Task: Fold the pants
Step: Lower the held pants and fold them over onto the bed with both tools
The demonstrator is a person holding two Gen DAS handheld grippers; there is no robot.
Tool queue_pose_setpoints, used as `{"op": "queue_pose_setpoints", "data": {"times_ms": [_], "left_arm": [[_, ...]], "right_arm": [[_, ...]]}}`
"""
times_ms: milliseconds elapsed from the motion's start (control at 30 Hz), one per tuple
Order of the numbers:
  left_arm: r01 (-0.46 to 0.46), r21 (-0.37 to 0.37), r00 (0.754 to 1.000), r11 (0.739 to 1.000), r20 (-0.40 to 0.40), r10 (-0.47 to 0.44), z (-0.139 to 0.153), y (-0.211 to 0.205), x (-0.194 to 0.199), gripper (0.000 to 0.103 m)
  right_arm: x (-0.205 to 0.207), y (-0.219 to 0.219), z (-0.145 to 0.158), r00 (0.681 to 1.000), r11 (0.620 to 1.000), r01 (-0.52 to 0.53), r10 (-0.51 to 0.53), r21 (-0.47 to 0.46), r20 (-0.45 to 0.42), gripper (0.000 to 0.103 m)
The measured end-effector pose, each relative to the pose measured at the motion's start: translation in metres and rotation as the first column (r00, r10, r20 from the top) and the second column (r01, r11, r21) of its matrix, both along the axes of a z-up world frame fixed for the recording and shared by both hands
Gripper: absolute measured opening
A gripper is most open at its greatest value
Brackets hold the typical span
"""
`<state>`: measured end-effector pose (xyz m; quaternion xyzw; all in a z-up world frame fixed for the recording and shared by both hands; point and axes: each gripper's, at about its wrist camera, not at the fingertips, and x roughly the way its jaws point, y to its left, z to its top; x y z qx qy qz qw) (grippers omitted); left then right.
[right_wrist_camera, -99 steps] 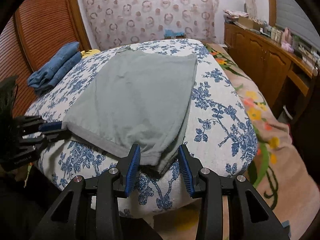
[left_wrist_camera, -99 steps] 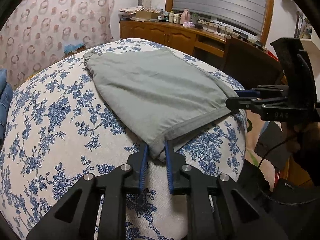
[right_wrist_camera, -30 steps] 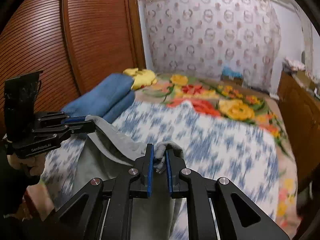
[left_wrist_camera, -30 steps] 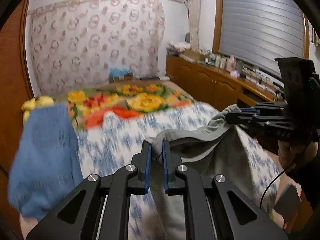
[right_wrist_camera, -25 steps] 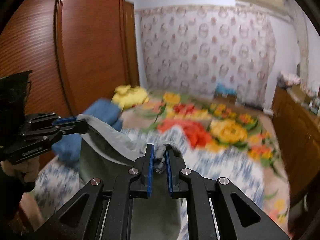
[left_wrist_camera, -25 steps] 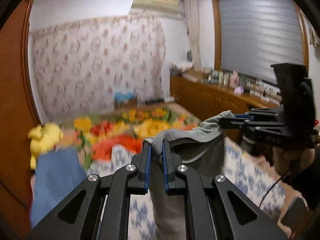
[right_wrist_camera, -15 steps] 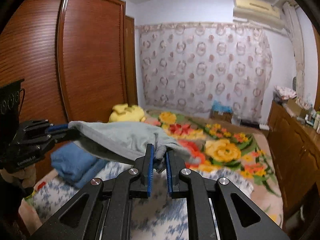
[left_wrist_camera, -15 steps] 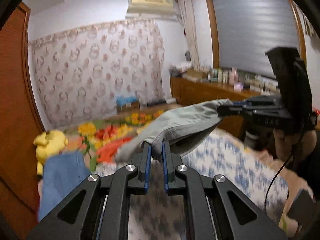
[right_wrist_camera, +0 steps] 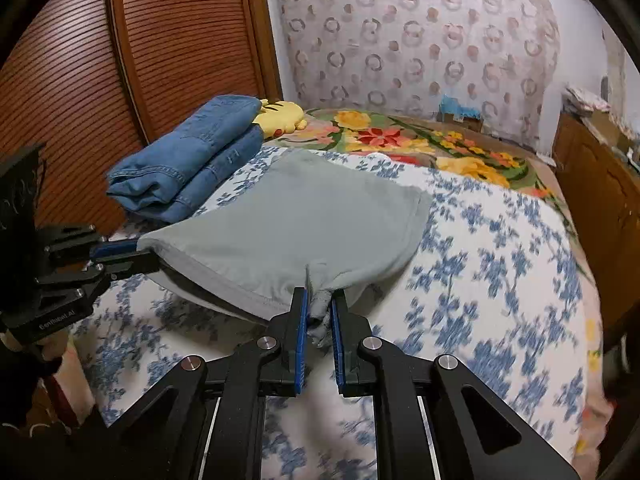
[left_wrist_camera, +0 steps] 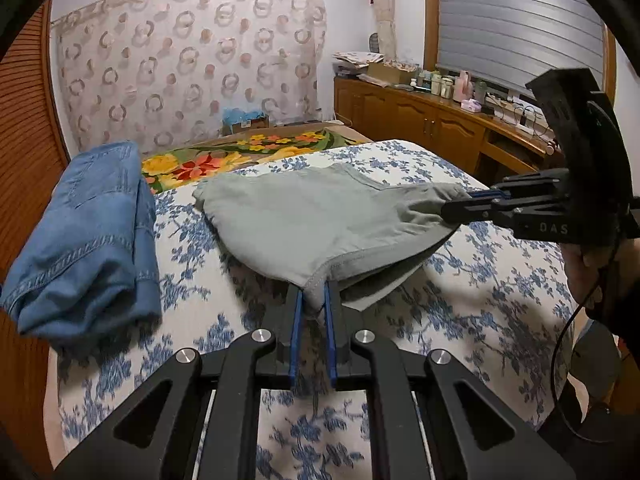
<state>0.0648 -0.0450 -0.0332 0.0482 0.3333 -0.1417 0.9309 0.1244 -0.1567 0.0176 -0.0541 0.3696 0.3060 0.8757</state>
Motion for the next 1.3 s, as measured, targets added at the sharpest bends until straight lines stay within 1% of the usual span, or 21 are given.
{"op": "queue_pose_setpoints", "data": {"times_ms": [167, 300, 400, 467, 633, 733, 767, 867, 967, 1100, 1167, 1300], "left_arm": [[-0.023, -0.02, 1.0, 1.0, -0.002, 0.023, -0.01, 0.003, -0.012, 0.011], [-0.038, -0.04, 0.999, 0.998, -0.031, 0.037, -0.024, 0.008, -0.014, 0.011], [-0.036, -0.035, 0.998, 0.999, -0.044, 0.035, -0.033, 0.006, -0.015, 0.011], [-0.039, -0.037, 0.998, 0.999, -0.051, 0.037, -0.036, 0.006, -0.014, 0.011], [-0.045, -0.044, 0.997, 0.998, -0.063, 0.042, -0.042, 0.004, -0.015, 0.011], [-0.047, -0.035, 0.996, 0.998, -0.08, 0.044, -0.046, 0.003, -0.013, 0.014], [-0.051, -0.029, 0.995, 0.998, -0.09, 0.049, -0.049, 0.002, -0.012, 0.017], [-0.057, -0.025, 0.993, 0.998, -0.104, 0.054, -0.053, 0.001, -0.011, 0.02], [-0.058, -0.013, 0.992, 0.998, -0.115, 0.056, -0.058, -0.001, -0.01, 0.022], [-0.051, -0.004, 0.993, 0.999, -0.106, 0.051, -0.061, -0.002, -0.013, 0.021], [-0.046, -0.015, 0.994, 0.999, -0.1, 0.045, -0.06, -0.001, -0.015, 0.015], [-0.044, -0.041, 0.996, 0.998, -0.083, 0.041, -0.054, 0.001, -0.018, 0.012]], "right_arm": [[-0.01, 0.001, -0.009, 1.0, 1.0, -0.008, 0.008, 0.004, 0.003, 0.011], [-0.009, -0.005, -0.028, 1.0, 1.0, -0.002, 0.002, 0.012, -0.022, 0.011], [-0.007, -0.004, -0.038, 1.0, 1.0, 0.004, -0.004, 0.006, -0.028, 0.011], [-0.013, -0.004, -0.04, 0.999, 1.0, 0.008, -0.008, 0.003, -0.033, 0.011], [-0.016, 0.001, -0.054, 0.999, 0.999, 0.013, -0.015, -0.032, -0.044, 0.011], [-0.017, 0.001, -0.056, 0.999, 0.999, 0.02, -0.022, -0.038, -0.046, 0.011], [-0.018, 0.0, -0.058, 0.999, 0.999, 0.023, -0.024, -0.036, -0.048, 0.011], [-0.017, -0.002, -0.062, 0.998, 0.999, 0.03, -0.032, -0.03, -0.057, 0.011], [-0.018, -0.004, -0.065, 0.997, 0.999, 0.034, -0.036, -0.027, -0.067, 0.011], [-0.019, -0.005, -0.069, 0.996, 0.999, 0.041, -0.043, -0.016, -0.077, 0.011], [-0.019, -0.006, -0.069, 0.996, 0.999, 0.042, -0.042, -0.013, -0.077, 0.011], [-0.021, -0.006, -0.069, 0.996, 0.999, 0.04, -0.041, -0.011, -0.074, 0.011]]}}
